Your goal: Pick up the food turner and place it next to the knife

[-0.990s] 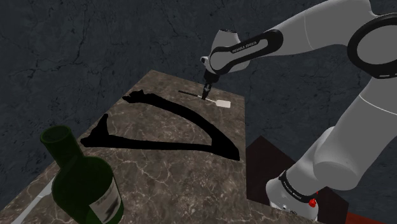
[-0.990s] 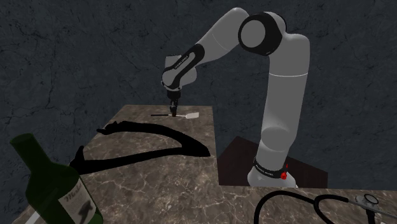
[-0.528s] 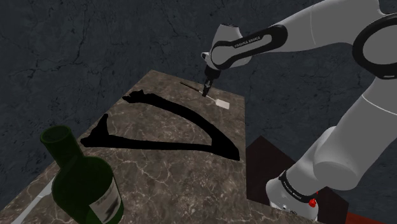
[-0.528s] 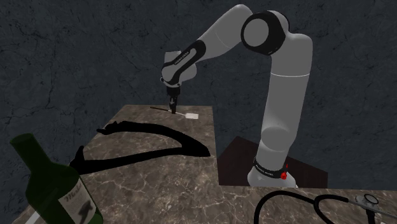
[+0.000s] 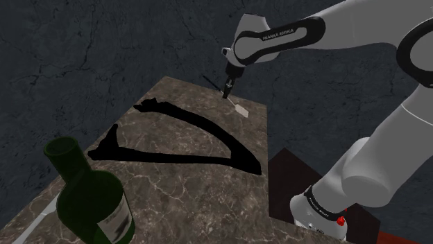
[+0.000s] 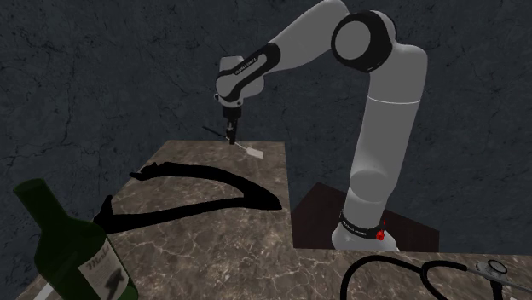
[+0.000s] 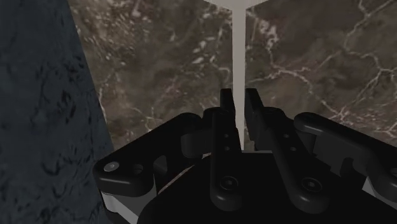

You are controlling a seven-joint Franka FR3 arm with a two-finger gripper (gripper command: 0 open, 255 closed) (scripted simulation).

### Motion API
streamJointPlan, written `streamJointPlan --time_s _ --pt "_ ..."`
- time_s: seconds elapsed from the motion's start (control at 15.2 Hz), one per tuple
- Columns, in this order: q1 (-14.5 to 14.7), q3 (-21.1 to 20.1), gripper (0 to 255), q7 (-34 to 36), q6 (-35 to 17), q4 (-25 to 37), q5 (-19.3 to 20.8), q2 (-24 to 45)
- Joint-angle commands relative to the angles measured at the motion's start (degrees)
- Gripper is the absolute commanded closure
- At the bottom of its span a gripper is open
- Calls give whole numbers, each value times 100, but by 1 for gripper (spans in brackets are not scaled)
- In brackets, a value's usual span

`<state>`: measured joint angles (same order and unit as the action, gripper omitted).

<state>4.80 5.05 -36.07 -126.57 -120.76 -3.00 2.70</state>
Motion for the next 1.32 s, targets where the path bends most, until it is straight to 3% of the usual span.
streamJointPlan --time_s 0.0,0.13,0.66,1.25 --pt "1 0 255 17 177 99 15 -77" --pt "1 1 255 27 316 182 25 -134" --pt "553 -549 255 1172 220 -130 113 -387" --pt "1166 -1189 255 2479 221 21 211 -262"
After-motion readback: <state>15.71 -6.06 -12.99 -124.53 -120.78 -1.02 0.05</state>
